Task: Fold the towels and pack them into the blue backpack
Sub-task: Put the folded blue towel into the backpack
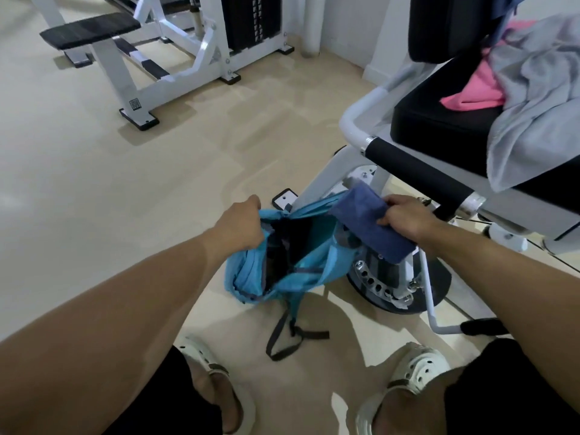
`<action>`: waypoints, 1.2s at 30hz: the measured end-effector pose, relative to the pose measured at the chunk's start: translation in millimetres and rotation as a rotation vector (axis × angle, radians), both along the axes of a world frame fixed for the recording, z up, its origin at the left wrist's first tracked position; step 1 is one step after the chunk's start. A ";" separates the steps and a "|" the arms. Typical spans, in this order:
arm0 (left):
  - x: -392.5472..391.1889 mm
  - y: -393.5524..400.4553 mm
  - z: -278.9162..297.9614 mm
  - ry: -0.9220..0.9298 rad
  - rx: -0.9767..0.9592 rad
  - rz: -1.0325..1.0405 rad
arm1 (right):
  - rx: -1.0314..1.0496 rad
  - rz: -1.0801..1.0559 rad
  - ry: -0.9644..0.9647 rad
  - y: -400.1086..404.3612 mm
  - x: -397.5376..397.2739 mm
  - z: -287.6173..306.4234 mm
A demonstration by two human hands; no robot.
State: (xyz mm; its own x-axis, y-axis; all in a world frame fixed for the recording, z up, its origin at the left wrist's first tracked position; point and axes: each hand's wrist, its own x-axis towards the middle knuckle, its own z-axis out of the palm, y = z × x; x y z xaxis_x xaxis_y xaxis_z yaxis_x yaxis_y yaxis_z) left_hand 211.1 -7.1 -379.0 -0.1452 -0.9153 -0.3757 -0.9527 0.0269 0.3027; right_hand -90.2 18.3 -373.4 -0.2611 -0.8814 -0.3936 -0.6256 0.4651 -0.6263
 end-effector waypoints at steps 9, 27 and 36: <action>-6.6 -0.2 -5.6 -0.148 -0.017 -0.002 | 0.056 0.146 0.448 -0.8 -7.7 -7.1; -30.9 -9.3 -12.9 0.312 -0.105 0.112 | 0.174 0.563 0.390 0.4 107.6 -42.2; -19.2 -17.5 -15.4 0.309 -0.132 0.063 | 0.273 0.490 0.657 -13.5 102.2 -110.4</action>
